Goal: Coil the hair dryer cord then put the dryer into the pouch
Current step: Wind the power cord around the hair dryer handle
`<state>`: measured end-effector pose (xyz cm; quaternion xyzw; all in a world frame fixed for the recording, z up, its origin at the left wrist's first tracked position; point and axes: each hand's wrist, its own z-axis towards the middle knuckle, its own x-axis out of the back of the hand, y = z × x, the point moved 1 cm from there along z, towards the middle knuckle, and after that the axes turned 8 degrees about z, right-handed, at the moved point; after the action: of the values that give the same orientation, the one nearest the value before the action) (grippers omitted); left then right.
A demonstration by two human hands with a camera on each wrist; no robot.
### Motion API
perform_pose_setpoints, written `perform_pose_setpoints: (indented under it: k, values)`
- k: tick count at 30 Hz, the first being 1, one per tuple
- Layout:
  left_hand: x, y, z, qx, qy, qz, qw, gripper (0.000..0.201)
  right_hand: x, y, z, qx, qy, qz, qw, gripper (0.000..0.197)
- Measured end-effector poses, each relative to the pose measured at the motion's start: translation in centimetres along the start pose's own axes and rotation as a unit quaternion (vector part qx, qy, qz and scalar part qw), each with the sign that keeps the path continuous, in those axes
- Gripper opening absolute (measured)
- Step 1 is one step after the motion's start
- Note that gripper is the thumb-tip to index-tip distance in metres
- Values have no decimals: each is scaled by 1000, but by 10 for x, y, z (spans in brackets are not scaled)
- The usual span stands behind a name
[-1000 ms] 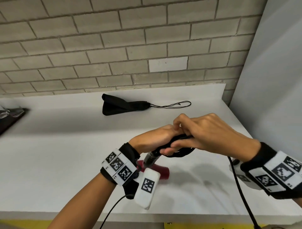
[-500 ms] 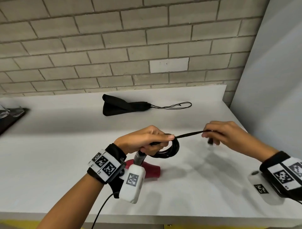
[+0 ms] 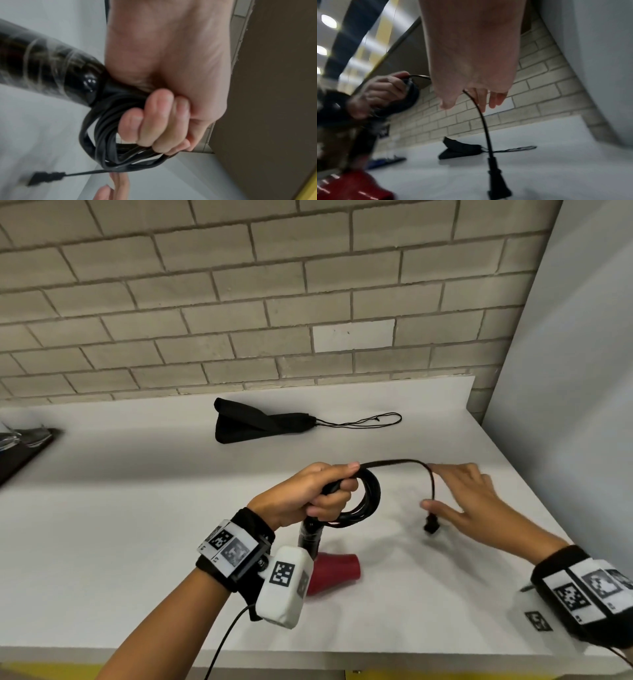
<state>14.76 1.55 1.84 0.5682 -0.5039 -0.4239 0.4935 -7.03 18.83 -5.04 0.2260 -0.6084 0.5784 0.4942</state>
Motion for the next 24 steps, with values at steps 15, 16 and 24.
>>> perform_pose_setpoints:
  k: [15, 16, 24]
  values:
    - [-4, 6, 14, -78, 16, -152, 985, 31, -54, -72, -36, 16, 15, 223, 975, 33]
    - [-6, 7, 15, -83, 7, -160, 984, 25, -55, -77, -36, 39, 5, 167, 985, 38]
    - [-26, 12, 20, -77, 51, -3, 996, 23, -21, -139, -37, 227, 51, -173, 957, 7]
